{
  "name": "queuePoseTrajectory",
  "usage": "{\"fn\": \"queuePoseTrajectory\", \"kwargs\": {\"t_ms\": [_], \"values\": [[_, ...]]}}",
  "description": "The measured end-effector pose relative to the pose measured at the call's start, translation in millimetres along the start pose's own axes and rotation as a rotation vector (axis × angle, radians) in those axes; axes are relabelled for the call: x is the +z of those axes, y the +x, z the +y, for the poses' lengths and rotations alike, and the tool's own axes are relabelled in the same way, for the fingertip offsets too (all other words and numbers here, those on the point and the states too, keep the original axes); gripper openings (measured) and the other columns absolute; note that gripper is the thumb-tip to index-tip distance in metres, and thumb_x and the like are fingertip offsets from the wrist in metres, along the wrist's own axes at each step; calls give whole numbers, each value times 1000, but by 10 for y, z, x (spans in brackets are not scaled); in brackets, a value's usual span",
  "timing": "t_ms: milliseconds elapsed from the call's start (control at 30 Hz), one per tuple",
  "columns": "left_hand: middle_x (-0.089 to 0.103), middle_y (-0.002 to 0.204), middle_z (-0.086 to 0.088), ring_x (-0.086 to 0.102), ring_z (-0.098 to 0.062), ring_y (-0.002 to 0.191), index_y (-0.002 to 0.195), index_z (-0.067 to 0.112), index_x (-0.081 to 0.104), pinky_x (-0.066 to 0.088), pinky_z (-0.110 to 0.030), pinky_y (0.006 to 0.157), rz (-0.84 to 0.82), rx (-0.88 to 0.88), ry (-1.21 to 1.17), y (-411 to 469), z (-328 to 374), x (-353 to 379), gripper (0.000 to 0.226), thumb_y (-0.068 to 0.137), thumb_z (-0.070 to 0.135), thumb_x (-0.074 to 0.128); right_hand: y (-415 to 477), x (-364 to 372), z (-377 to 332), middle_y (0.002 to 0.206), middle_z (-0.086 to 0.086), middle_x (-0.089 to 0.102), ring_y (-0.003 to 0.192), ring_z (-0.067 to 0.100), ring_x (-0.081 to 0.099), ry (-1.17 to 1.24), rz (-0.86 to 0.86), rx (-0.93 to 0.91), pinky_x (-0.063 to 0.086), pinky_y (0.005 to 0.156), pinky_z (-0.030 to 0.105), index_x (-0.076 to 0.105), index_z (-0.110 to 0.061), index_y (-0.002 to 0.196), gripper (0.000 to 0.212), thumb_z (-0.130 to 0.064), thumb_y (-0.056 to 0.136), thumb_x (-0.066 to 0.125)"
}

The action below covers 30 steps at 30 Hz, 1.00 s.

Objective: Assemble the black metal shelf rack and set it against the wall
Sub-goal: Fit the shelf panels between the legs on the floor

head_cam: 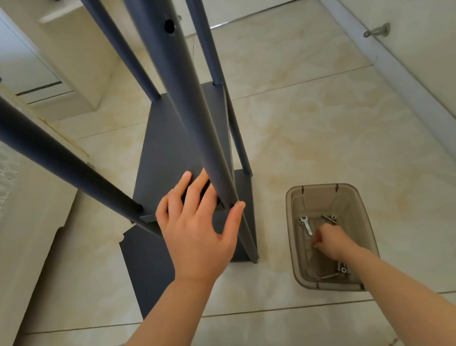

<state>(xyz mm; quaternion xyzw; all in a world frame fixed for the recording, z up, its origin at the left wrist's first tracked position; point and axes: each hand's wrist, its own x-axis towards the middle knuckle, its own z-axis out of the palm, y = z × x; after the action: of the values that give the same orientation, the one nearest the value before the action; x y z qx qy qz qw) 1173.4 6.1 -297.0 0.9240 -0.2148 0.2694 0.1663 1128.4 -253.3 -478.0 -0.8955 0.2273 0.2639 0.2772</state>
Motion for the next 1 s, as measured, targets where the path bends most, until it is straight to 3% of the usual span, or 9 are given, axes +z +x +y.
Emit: {"fn": "queuePoseTrajectory", "kwargs": {"t_ms": [167, 300, 400, 467, 567, 700, 800, 867, 1000], "values": [[61, 137, 9, 42, -19, 139, 129, 30, 65, 25, -39, 112, -93, -71, -11, 68, -13, -123, 56, 95, 66, 40, -52, -30, -29, 113, 10, 67, 107, 24, 61, 194, 20, 17, 50, 94, 33, 67, -7, 110, 17, -9, 95, 59], [58, 142, 11, 37, -17, 143, 134, 33, 62, 22, -38, 113, -207, -111, -7, 109, 16, -242, 64, 91, 71, 34, -136, -79, 12, 114, 8, 68, 110, 22, 61, 256, 26, 34, 47, 96, 31, 70, -8, 109, 17, -10, 95, 61], [53, 147, 14, 32, -15, 146, 137, 36, 58, 19, -39, 117, -293, -131, -29, 150, 42, -324, 68, 89, 74, 31, -204, -115, -38, 103, 9, 69, 100, 23, 63, 408, 52, 45, 50, 89, 33, 68, -11, 96, 4, -11, 92, 66], [51, 148, 15, 29, -14, 148, 136, 37, 59, 17, -39, 119, -325, -153, -54, 161, 50, -370, 62, 90, 73, 38, -251, -130, -149, 95, 11, 70, 93, 25, 66, 588, 90, 31, 55, 84, 37, 66, -11, 89, 7, -8, 87, 72], [48, 150, 17, 23, -11, 150, 133, 36, 60, 14, -40, 122, -386, -185, -93, 229, 92, -433, 56, 89, 67, 47, -327, -234, -369, 92, 12, 72, 86, 26, 71, 888, 163, -4, 58, 61, 30, 68, -10, 90, 13, -7, 82, 77], [48, 149, 17, 18, -12, 153, 132, 35, 59, 16, -44, 125, -474, -203, -98, 361, 130, -513, 47, 92, 60, 56, -407, -419, -669, 100, 13, 72, 95, 28, 70, 1157, 209, -79, 60, 82, 39, 69, -16, 98, 17, -4, 86, 72], [53, 144, 13, 28, -16, 150, 129, 33, 60, 27, -47, 120, -512, -198, -96, 406, 132, -579, 44, 92, 58, 59, -511, -510, -865, 101, 12, 73, 97, 25, 70, 1222, 251, -141, 57, 91, 41, 71, -19, 94, 16, -4, 92, 65], [51, 144, 10, 31, -16, 147, 131, 32, 58, 32, -47, 118, -545, -189, -59, 429, 138, -611, 47, 93, 60, 57, -592, -551, -1023, 100, 10, 73, 94, 22, 72, 1236, 248, -169, 58, 90, 38, 70, -17, 96, 13, -7, 92, 65], [41, 156, 9, 7, -23, 156, 144, 31, 47, 14, -49, 125, -656, -190, -31, 498, 171, -632, 53, 98, 57, 49, -757, -560, -1385, 95, 11, 75, 88, 20, 74, 1271, 160, -227, 60, 83, 33, 69, -10, 100, 15, -7, 86, 73]]}}
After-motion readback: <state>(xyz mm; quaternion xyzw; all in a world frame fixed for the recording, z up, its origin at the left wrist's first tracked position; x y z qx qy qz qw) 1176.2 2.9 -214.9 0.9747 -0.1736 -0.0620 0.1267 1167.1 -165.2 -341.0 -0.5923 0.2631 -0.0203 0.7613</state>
